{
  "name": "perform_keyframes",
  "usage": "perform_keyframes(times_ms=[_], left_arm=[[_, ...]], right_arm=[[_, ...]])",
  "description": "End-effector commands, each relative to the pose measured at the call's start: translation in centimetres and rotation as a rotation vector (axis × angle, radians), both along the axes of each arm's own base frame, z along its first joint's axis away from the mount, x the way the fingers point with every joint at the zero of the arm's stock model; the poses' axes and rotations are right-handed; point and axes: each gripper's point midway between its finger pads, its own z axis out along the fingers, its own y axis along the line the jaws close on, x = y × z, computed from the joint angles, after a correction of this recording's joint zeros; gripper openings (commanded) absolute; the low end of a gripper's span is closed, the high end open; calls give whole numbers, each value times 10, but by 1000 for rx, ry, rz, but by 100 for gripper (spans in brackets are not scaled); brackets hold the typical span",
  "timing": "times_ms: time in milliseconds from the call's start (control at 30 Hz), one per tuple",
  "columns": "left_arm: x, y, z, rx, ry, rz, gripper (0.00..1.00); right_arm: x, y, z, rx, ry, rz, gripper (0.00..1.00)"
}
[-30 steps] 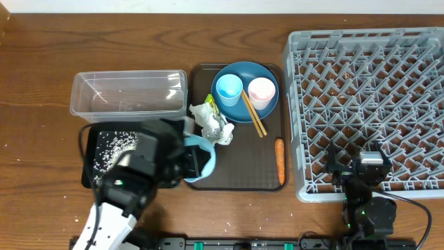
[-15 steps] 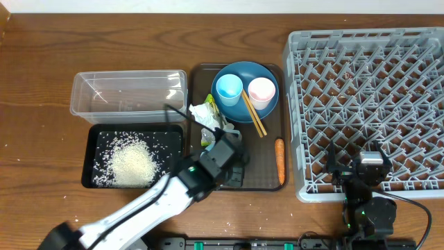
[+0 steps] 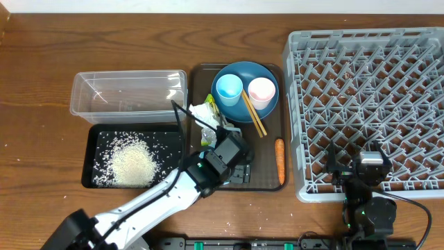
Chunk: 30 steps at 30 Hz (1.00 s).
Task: Sort waste into correct bins and load items into the dishwasher rack
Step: 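Carry the empty bowl back and set it down on the brown tray, then move the left gripper to the carrot beside the rack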
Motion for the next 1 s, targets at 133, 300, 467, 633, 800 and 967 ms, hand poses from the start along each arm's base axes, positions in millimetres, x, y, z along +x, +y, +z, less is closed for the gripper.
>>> perform_keyframes(times_ms=[133, 300, 467, 633, 800, 967], left_arm=[[10, -29, 72, -192, -96, -21, 79], [-3, -46, 80, -247, -84, -24, 74], [-11, -72, 75, -263, -108, -82, 68], [-12, -91, 49, -253, -71, -83, 66], [-14, -104, 23, -223, -49, -102, 65], [-12, -114, 11, -228, -52, -112, 61]], right_arm=[[0, -1, -1, -9, 2, -2, 99], [0, -1, -1, -9, 2, -2, 99], [0, -1, -1, -9, 2, -2, 99], [0, -1, -1, -9, 2, -2, 99], [0, -1, -1, -9, 2, -2, 99], [0, -1, -1, -9, 2, -2, 99]])
